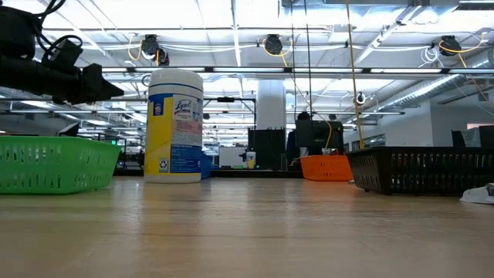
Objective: Pick & Place First Aid Supplies
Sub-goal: Put the gray towelette pack into the black bin
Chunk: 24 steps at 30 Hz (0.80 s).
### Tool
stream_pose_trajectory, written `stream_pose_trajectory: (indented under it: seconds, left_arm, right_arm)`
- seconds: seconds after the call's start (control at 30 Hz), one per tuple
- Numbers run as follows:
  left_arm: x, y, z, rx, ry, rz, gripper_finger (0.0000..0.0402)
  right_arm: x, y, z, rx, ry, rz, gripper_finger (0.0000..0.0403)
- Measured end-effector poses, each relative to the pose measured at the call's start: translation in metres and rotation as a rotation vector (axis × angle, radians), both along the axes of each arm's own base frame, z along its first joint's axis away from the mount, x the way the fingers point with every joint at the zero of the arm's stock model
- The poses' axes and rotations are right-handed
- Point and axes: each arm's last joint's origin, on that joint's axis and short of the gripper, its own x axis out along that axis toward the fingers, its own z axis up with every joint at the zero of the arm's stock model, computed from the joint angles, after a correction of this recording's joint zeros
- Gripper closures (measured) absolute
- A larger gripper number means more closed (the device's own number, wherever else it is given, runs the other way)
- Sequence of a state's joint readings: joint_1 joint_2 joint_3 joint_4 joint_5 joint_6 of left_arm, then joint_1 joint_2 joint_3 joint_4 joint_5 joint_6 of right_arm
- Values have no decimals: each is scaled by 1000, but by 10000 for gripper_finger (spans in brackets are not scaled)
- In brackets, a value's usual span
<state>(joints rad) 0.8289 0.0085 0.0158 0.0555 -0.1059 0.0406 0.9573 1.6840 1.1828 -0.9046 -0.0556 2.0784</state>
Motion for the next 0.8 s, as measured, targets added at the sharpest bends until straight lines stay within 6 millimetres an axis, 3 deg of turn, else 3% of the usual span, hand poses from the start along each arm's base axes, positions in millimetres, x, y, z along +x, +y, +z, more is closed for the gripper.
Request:
stream_pose_trajectory:
  seconds: [0.23,0.53,0.67,0.8]
  left_arm:
    - [0,0,0,0,0,0,119]
    - [0,0,0,0,0,0,125]
    - [0,0,0,0,0,0,118]
    - [0,0,0,0,0,0,116]
  right_arm:
    - [-5,-9,-29,12,-1,-74,145]
    - [-8,-12,-33,-4,10,-87,148]
    - [-8,-12,-33,-9,12,-86,178]
    - [-8,-13,-33,-14,15,-85,244]
